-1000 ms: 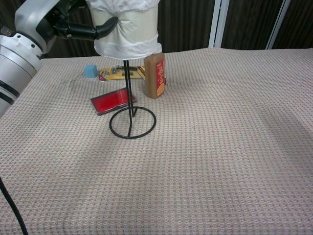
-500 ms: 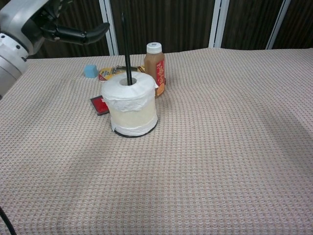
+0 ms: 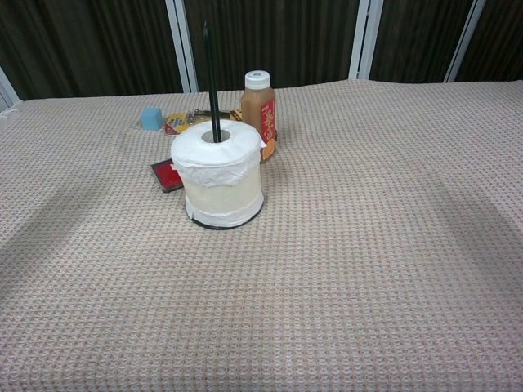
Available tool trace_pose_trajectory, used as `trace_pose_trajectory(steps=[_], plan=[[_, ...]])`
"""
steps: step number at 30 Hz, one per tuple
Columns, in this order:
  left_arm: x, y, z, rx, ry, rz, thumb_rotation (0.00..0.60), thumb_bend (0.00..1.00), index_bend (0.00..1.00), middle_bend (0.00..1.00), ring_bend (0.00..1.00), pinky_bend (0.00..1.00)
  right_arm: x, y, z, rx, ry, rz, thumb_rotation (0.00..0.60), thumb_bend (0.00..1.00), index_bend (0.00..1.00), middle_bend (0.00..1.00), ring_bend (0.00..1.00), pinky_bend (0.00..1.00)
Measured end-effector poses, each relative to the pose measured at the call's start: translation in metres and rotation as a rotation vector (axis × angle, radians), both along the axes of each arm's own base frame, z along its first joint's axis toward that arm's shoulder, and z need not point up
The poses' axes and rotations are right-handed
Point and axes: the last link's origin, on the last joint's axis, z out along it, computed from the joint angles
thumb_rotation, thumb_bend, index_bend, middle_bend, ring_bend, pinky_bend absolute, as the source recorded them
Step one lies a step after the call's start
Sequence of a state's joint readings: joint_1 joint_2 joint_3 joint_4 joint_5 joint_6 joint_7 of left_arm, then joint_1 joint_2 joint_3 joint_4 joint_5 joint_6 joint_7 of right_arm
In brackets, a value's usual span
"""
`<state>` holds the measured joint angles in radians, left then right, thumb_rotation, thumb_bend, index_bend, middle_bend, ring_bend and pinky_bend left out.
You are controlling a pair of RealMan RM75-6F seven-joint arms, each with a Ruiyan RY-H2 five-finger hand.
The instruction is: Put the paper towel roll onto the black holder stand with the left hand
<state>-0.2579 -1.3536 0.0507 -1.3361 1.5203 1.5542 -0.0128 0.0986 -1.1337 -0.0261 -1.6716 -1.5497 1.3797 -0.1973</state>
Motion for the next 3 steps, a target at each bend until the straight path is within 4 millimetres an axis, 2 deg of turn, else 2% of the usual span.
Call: trace_pose_trajectory(steps=[3], plan=[[-0.0071, -0.0095, 0.004, 0.012, 0.104, 0.029, 0.6, 0.41, 0.0, 0.0, 0.0, 0.0, 0.0002, 0.0003, -0.0007, -0.001, 0.0, 0.0, 0.6, 0.06, 0.0, 0.0, 0.0, 0.0]])
